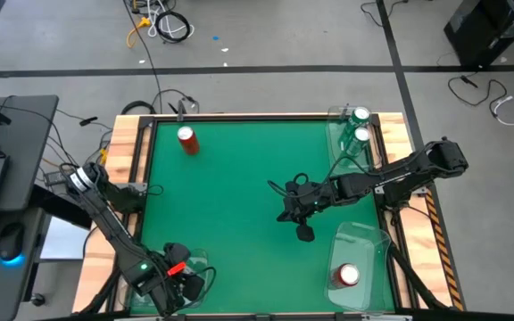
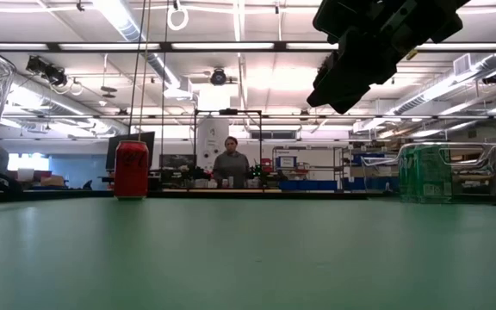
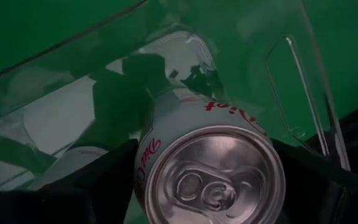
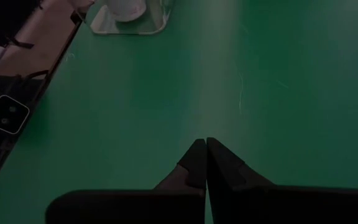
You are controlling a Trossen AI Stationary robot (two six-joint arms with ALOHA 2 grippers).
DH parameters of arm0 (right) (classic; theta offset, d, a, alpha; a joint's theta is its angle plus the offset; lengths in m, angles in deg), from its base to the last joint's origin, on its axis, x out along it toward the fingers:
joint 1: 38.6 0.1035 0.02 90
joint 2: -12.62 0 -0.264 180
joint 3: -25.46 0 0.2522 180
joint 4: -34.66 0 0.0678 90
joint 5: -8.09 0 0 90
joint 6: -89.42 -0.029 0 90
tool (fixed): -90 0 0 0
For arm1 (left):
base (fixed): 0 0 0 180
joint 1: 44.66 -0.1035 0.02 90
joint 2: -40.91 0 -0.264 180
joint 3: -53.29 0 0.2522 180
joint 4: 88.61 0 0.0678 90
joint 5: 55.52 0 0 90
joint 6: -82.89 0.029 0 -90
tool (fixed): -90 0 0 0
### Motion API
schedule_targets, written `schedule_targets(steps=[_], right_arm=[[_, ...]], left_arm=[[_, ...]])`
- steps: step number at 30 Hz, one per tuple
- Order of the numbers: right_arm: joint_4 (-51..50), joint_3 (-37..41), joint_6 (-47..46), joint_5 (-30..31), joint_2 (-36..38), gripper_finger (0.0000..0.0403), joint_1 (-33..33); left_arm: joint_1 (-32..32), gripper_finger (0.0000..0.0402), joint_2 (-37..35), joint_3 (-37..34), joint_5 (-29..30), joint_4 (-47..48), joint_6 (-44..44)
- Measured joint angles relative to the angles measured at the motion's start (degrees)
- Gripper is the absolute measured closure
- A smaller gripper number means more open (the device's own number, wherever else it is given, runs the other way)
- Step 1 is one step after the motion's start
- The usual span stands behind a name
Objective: Sort soda cans
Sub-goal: Put the red-silver soda can into the bottom left transparent bin, then put the red-black soda can into the top center transparent bin
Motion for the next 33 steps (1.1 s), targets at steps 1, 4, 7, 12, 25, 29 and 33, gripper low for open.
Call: schedule_targets(steps=[1, 4, 7, 12, 25, 29, 33], right_arm=[[0.0, 0.0, 0.0, 0.0, 0.0, 0.0403, 0.0], [0.0, 0.0, 0.0, 0.0, 0.0, 0.0403, 0.0], [0.0, 0.0, 0.0, 0.0, 0.0, 0.0403, 0.0], [0.0, 0.0, 0.0, 0.0, 0.0, 0.0403, 0.0], [0.0, 0.0, 0.0, 0.0, 0.0, 0.0403, 0.0], [0.0, 0.0, 0.0, 0.0, 0.0, 0.0403, 0.0], [-0.1, 0.0, 0.0, 0.0, 0.0, 0.0403, 0.0]], left_arm=[[0.0, 0.0066, 0.0, 0.0, -0.1, -0.1, 0.0], [0.0, 0.0044, 0.1, -0.1, -1.0, -1.0, 1.0], [-0.4, 0.0026, 0.3, -0.3, -2.0, -1.3, 2.5], [-1.0, 0.0018, 0.3, -0.2, -4.8, -2.4, 4.4], [-1.5, 0.0016, 0.0, 4.1, -6.3, 4.6, 7.5], [-2.0, 0.0016, 0.0, 7.4, -5.6, 10.8, 9.1], [-3.1, 0.0016, 0.0, 11.2, -3.7, 17.1, 11.4]])
